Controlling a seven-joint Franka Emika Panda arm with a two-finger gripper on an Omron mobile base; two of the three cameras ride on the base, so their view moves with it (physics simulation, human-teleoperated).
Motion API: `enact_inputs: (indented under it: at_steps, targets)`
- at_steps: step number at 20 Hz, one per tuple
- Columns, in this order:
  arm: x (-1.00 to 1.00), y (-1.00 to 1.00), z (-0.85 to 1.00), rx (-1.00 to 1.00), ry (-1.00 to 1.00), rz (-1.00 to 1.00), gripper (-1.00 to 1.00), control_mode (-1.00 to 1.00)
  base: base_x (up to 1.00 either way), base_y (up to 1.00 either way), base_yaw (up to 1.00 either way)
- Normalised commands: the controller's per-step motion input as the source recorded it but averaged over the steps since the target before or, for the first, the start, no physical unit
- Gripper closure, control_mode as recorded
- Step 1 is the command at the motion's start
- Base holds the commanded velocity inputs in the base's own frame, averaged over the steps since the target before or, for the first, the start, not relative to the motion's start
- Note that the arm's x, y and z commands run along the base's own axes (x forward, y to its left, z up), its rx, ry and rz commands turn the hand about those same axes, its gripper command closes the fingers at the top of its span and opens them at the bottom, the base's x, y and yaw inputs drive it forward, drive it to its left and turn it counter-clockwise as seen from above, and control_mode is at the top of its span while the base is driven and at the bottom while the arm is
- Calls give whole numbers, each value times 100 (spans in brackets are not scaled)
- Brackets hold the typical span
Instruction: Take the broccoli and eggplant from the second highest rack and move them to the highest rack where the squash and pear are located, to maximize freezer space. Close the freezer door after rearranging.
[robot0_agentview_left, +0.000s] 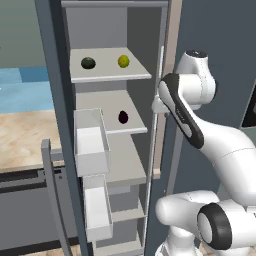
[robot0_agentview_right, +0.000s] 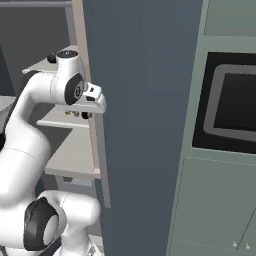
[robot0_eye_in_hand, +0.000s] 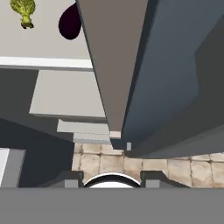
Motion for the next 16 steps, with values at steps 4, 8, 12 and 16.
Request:
enact_inputs:
  at_steps: [4,8,12,16]
  targets:
    - [-33,0,15,0,-12,0,-100,-100,0,0,0]
    - [-72,0,55,0,-25,0,-100,-100,0,0,0]
    - [-56,0,52,0,-25,0,-100,-100,0,0,0]
    - [-56,0,42,0,-26,0,-100,-100,0,0,0]
